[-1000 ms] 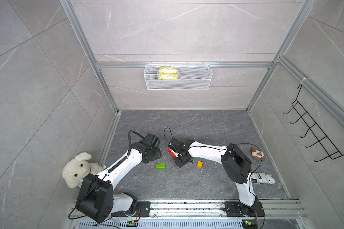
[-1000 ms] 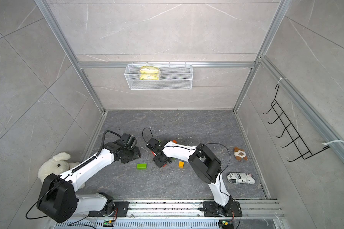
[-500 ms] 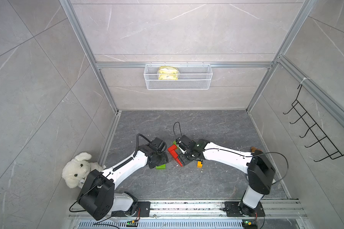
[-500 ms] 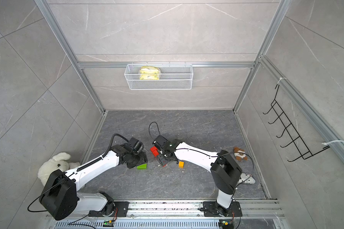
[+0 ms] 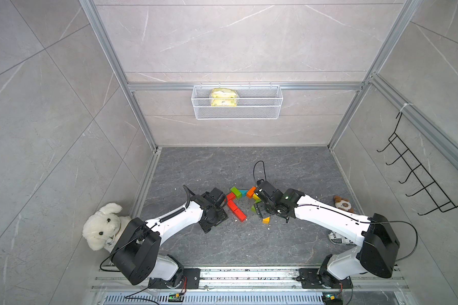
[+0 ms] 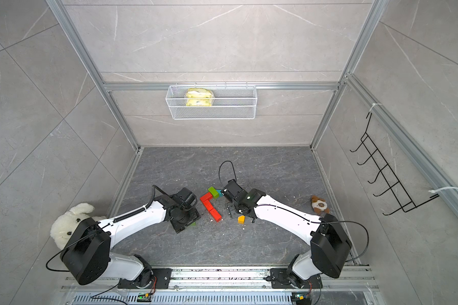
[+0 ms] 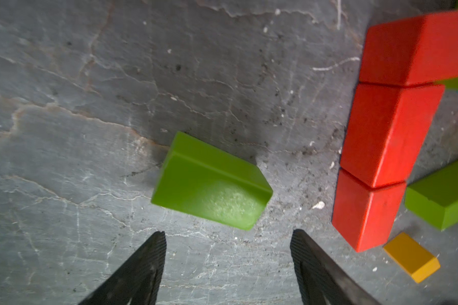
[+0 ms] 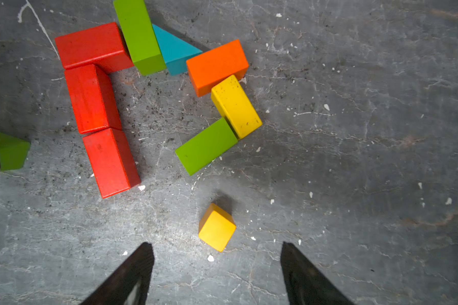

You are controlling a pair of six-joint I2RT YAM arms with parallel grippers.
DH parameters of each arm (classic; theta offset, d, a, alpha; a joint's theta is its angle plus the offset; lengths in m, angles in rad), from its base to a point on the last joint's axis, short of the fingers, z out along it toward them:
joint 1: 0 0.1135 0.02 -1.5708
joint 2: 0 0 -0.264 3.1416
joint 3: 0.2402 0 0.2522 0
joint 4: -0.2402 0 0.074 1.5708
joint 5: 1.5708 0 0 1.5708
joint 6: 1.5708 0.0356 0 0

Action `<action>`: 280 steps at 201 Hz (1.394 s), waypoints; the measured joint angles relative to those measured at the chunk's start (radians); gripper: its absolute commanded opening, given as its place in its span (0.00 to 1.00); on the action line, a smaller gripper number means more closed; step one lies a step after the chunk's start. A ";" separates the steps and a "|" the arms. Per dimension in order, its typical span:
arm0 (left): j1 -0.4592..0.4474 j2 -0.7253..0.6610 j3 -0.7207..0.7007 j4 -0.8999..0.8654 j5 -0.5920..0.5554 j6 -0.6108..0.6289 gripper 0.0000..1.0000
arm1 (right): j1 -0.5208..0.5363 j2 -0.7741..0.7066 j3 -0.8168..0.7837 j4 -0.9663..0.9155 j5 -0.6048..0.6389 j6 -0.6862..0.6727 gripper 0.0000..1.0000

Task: Assemble a heart with building blocks
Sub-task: Pick up the building block from the center of the board.

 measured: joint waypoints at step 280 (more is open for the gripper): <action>-0.032 0.142 0.153 -0.090 -0.053 0.178 0.18 | -0.036 -0.106 -0.076 -0.022 -0.019 0.055 0.35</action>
